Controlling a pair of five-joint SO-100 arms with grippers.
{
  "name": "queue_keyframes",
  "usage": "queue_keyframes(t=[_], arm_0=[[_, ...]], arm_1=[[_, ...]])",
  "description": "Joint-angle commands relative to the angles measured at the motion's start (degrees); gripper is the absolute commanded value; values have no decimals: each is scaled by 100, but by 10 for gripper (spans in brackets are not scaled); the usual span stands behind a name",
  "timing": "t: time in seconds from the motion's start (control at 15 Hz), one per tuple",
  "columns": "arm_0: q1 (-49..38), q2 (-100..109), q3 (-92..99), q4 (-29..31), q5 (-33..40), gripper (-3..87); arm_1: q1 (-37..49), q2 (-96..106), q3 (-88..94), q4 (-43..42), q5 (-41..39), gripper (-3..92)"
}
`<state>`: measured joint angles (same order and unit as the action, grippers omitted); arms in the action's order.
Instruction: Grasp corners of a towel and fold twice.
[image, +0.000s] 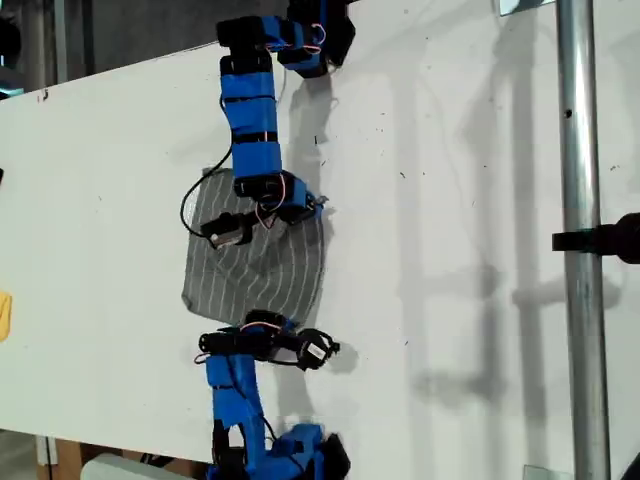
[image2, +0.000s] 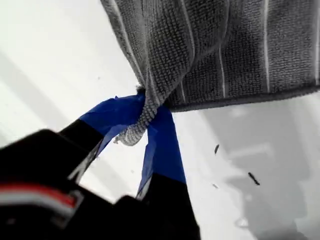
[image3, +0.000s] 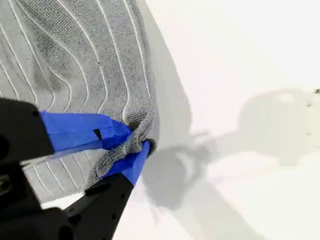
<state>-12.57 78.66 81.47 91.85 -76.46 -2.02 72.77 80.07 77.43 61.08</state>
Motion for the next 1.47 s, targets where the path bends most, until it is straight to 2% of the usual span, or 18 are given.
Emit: queue_keyframes(t=[0.0, 0.2, 0.33, 0.53, 0.8, 1.0, 1.2, 1.4], arm_0=[[1063, 729, 369, 62, -993, -29], [1969, 826, 439, 97, -1969, -29], [1705, 940, 545, 123, -1837, -29], [519, 949, 510, 176, -686, -29], [-1573, 492, -343, 211, 1582, -29], [-2698, -765, -1916, 360, 2848, -29], [-3419, -1477, -3067, 378, 3243, -29], [-3797, -1266, -3252, 281, 3357, -29]], arm_1=[[-694, 765, 9, 220, 519, -3], [-1433, 1002, -44, 334, 1151, -3], [-1213, 1248, 237, 290, 1248, -3], [-229, 1468, 589, 290, 826, -3], [1380, 1608, 686, 237, -413, -3], [2540, 1644, 571, 132, -1468, -3], [3560, 1644, 352, -149, -2487, -3], [4131, 1661, -457, 105, -3103, -3]])
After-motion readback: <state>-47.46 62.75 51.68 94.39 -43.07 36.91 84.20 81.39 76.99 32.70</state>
